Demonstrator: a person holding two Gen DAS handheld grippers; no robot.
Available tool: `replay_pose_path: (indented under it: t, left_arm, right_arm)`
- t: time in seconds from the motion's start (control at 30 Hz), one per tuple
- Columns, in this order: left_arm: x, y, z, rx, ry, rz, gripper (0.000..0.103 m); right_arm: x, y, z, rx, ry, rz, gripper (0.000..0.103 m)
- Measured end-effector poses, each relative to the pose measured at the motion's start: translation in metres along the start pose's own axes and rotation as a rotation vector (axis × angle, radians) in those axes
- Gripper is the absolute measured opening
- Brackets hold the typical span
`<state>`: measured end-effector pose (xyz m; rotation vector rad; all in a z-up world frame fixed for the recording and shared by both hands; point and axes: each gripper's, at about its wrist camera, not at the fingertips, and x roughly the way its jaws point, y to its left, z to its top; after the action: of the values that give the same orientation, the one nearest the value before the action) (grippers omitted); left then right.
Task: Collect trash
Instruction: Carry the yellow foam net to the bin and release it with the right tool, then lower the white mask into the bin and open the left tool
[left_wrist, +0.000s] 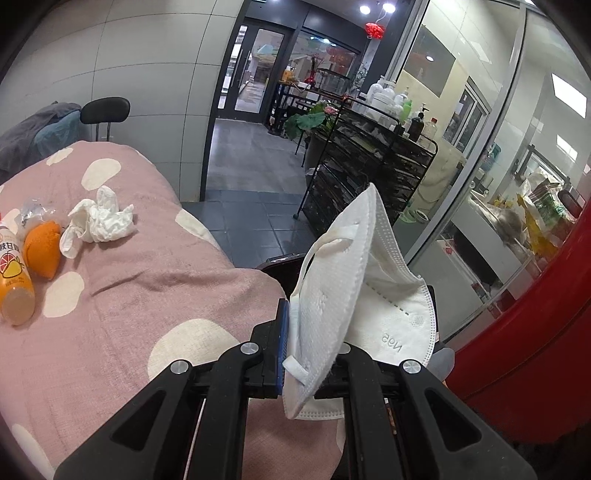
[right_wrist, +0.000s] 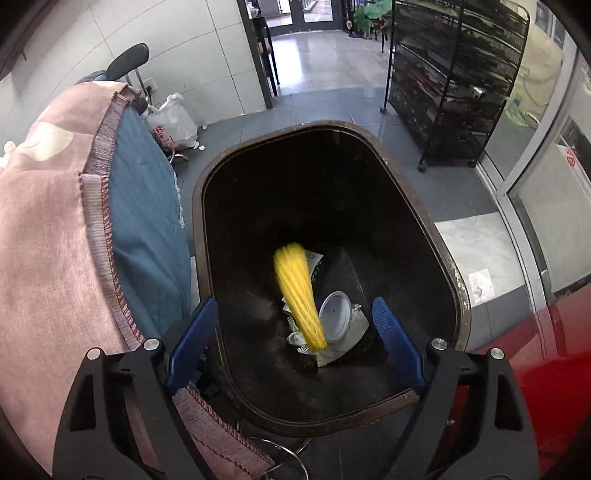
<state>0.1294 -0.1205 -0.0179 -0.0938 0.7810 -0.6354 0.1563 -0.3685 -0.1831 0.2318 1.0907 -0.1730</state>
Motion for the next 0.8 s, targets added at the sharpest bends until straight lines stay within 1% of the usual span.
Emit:
replay_pose_path:
  t: [0.1, 0.3, 0.47, 0.67, 0.73, 0.8]
  left_arm:
    - [0.007, -0.002, 0.002, 0.0, 0.016, -0.017, 0.009]
    - [0.025, -0.009, 0.004, 0.007, 0.06, -0.044, 0.009]
    - [0.046, -0.018, 0.007, 0.03, 0.098, -0.049, 0.009]
    - [0.07, -0.035, 0.01, 0.073, 0.133, -0.052, 0.009]
    - [0.078, -0.039, 0.01, 0.088, 0.148, -0.05, 0.009]
    - [0.086, -0.043, 0.011, 0.099, 0.164, -0.048, 0.009]
  right_arm:
    - [-0.001, -0.001, 0.0, -0.004, 0.002, 0.003, 0.085]
    - [-0.015, -0.007, 0.0, 0.01, -0.027, -0.005, 0.085]
    - [-0.029, -0.018, -0.002, 0.036, -0.053, -0.013, 0.085]
    - [-0.041, -0.039, -0.006, 0.092, -0.085, -0.082, 0.086]
    - [-0.043, -0.048, -0.007, 0.117, -0.09, -0.118, 0.092]
    - [-0.044, -0.058, -0.008, 0.144, -0.093, -0.159, 0.092]
